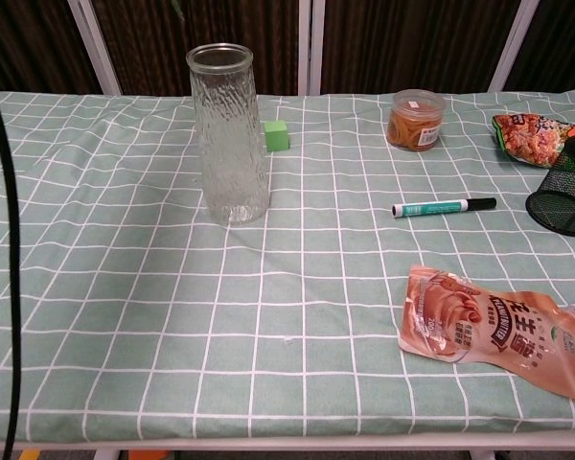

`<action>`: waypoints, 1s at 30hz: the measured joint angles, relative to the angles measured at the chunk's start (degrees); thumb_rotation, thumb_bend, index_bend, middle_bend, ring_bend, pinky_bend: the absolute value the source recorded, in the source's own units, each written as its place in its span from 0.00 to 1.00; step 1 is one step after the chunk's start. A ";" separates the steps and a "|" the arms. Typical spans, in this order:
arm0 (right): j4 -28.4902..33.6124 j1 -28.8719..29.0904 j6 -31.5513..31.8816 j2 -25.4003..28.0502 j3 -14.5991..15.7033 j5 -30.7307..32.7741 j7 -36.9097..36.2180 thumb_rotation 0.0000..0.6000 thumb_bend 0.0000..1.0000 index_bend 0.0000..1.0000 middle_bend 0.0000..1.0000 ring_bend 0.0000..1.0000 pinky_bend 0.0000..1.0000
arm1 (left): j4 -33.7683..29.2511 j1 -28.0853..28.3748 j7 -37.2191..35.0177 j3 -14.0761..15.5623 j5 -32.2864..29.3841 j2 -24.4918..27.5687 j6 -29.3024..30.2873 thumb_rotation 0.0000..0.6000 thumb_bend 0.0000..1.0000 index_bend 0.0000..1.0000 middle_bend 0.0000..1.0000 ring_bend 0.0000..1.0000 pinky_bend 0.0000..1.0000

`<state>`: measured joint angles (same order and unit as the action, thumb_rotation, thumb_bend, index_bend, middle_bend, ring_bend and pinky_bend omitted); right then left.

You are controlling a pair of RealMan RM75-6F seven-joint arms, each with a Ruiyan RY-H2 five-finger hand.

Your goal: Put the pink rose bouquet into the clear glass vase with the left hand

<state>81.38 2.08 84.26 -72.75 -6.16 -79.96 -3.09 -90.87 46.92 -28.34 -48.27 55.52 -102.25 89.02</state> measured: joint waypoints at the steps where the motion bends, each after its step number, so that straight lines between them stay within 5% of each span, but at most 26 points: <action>1: -0.11 -0.06 -0.01 0.05 0.00 0.07 -0.16 1.00 0.12 0.00 0.00 0.00 0.00 | 0.60 0.39 -0.05 0.34 0.24 -0.57 -0.01 1.00 0.12 0.47 0.44 0.42 0.49; 12: -0.82 -0.50 0.03 0.34 -0.29 0.81 -1.21 1.00 0.12 0.00 0.00 0.00 0.00 | 9.63 3.65 -1.13 3.11 3.02 -4.84 -1.04 1.00 0.12 0.47 0.44 0.42 0.49; 20: -2.06 -0.40 -1.17 -0.32 -0.14 1.36 -1.84 1.00 0.12 0.00 0.00 0.00 0.00 | 16.44 4.36 -2.41 8.48 5.83 -9.71 -1.41 1.00 0.12 0.46 0.44 0.41 0.48; 23: -2.17 -0.39 -1.09 -0.40 -0.16 1.28 -1.86 1.00 0.12 0.00 0.00 0.00 0.00 | 18.31 4.37 -2.95 10.14 6.88 -10.91 -2.12 1.00 0.11 0.39 0.38 0.36 0.43; 27: -2.30 -0.48 -1.05 -0.40 -0.26 1.48 -1.95 1.00 0.12 0.00 0.00 0.00 0.00 | 19.97 4.25 -5.94 12.33 9.74 -11.41 -3.09 1.00 0.05 0.16 0.18 0.17 0.25; 30: -2.47 -0.51 -1.22 -0.49 -0.27 1.60 -2.02 1.00 0.12 0.00 0.00 0.00 0.00 | 21.38 3.93 -8.91 14.12 12.20 -11.61 -4.13 1.00 0.02 0.13 0.11 0.11 0.18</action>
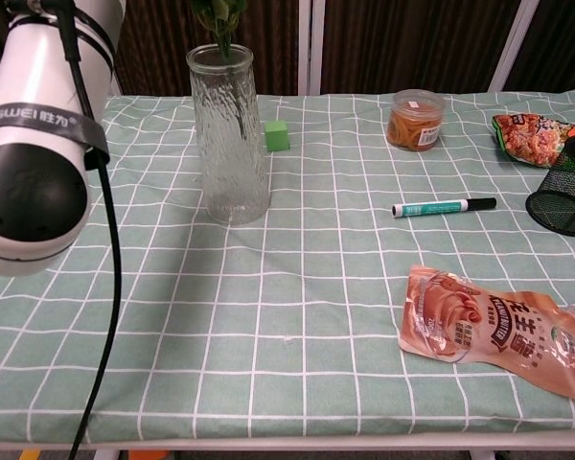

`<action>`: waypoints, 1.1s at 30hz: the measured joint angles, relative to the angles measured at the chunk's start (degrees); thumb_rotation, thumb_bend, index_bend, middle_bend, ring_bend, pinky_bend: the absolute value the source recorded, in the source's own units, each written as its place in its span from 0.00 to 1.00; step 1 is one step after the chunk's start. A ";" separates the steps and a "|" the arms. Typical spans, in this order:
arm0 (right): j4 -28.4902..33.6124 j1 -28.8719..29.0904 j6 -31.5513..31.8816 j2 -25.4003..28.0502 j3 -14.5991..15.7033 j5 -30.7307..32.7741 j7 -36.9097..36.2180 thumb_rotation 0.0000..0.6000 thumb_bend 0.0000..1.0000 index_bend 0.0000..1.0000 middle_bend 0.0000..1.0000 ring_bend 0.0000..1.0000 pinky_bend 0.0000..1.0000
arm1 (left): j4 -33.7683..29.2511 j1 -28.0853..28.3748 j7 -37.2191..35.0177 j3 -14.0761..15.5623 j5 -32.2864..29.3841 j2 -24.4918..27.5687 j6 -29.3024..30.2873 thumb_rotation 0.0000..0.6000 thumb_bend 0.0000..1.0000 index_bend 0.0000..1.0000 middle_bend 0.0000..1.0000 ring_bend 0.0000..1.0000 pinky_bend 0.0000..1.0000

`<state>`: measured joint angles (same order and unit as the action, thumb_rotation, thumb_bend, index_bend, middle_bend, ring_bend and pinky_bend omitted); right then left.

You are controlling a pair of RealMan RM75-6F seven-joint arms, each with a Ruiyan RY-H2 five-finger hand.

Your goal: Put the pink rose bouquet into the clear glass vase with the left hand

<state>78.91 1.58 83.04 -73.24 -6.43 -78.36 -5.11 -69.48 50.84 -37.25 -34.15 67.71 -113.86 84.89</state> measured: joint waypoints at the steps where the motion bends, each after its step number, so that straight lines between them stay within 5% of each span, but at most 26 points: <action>1: -0.08 0.01 -0.08 -0.06 0.02 0.02 -0.01 1.00 0.12 0.00 0.00 0.00 0.00 | 0.45 -0.20 -0.65 0.52 0.63 -0.02 -0.43 1.00 0.02 0.13 0.11 0.10 0.18; 16: 0.11 0.06 0.14 -0.17 0.00 -0.39 0.39 1.00 0.12 0.00 0.00 0.00 0.00 | -3.70 -5.29 -0.38 0.10 3.57 4.43 2.97 1.00 0.00 0.12 0.10 0.10 0.17; 21: 0.85 -0.08 0.87 -0.02 -0.06 -0.64 0.91 1.00 0.12 0.00 0.00 0.00 0.00 | -4.36 -9.52 1.30 0.84 4.35 9.22 4.29 1.00 0.00 0.12 0.10 0.10 0.26; 27: 3.28 -0.36 2.99 0.56 -0.19 -1.91 2.76 1.00 0.12 0.00 0.00 0.00 0.00 | -3.93 -17.09 4.37 6.23 6.28 15.84 5.68 1.00 0.01 0.13 0.10 0.10 0.22; 33: 3.79 -0.29 2.54 0.34 0.19 -2.04 3.51 1.00 0.12 0.00 0.00 0.00 0.00 | -4.79 -25.12 11.69 15.37 8.79 21.60 7.38 1.00 0.09 0.17 0.13 0.10 0.19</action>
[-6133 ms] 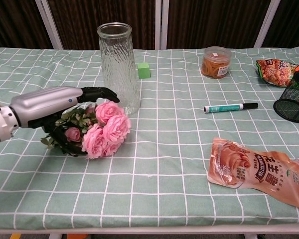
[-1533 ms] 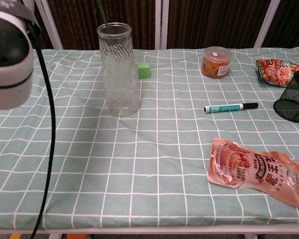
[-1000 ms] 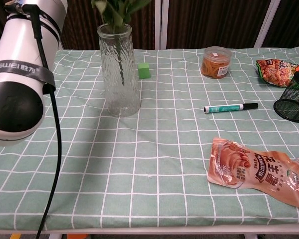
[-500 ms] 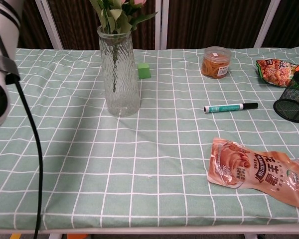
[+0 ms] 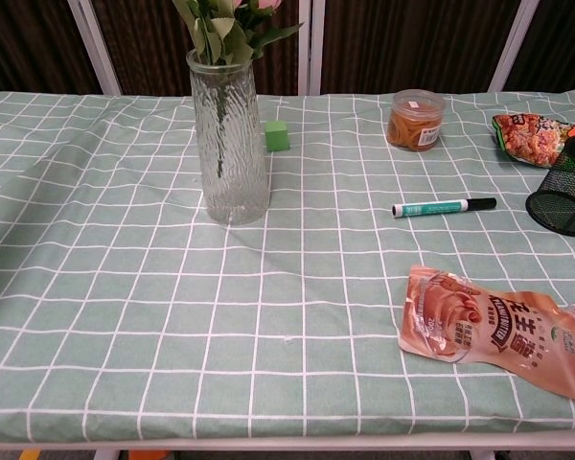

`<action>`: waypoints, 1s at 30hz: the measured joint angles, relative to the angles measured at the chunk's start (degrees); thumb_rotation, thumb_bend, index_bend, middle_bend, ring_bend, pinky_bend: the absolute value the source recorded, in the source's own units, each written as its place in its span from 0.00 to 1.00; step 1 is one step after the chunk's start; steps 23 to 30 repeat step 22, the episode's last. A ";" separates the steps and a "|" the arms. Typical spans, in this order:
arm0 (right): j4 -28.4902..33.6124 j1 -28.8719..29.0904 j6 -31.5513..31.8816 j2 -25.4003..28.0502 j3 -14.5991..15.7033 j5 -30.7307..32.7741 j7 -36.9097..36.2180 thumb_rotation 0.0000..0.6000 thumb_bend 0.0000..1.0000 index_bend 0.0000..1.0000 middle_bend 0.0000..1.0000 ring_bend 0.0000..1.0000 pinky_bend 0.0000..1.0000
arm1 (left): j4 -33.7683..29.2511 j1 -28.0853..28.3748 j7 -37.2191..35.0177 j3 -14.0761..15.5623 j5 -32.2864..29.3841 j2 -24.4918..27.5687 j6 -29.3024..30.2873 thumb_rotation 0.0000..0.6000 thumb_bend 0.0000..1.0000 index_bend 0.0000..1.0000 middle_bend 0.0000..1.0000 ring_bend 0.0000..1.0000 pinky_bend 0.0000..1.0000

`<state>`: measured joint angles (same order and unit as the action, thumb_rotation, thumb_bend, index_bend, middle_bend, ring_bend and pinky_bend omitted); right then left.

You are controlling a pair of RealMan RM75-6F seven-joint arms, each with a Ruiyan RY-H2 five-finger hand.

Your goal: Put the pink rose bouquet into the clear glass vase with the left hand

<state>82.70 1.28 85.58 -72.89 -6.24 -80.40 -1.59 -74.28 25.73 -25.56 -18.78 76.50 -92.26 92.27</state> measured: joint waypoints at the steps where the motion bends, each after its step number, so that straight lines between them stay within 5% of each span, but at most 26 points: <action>1: -0.07 0.03 -0.10 -0.09 0.13 -0.10 0.12 1.00 0.12 0.00 0.00 0.00 0.00 | 0.03 -1.26 2.15 2.04 0.83 0.90 0.48 1.00 0.09 0.17 0.13 0.10 0.18; 13: -0.43 0.17 -0.30 -0.72 0.82 -0.99 0.74 1.00 0.12 0.00 0.00 0.00 0.00 | -9.06 -13.73 27.92 19.99 7.25 14.46 0.28 1.00 0.00 0.18 0.12 0.09 0.19; 19: 0.01 0.41 -0.42 -0.87 1.02 -1.40 1.54 1.00 0.12 0.00 0.00 0.00 0.00 | -9.99 -18.51 30.45 22.62 9.11 13.93 1.67 1.00 0.00 0.18 0.12 0.09 0.18; 30: 0.02 0.40 -0.50 -0.89 1.02 -1.26 1.58 1.00 0.12 0.00 0.00 0.00 0.00 | -9.53 -19.68 30.30 22.85 10.08 13.39 2.53 1.00 0.00 0.18 0.12 0.09 0.18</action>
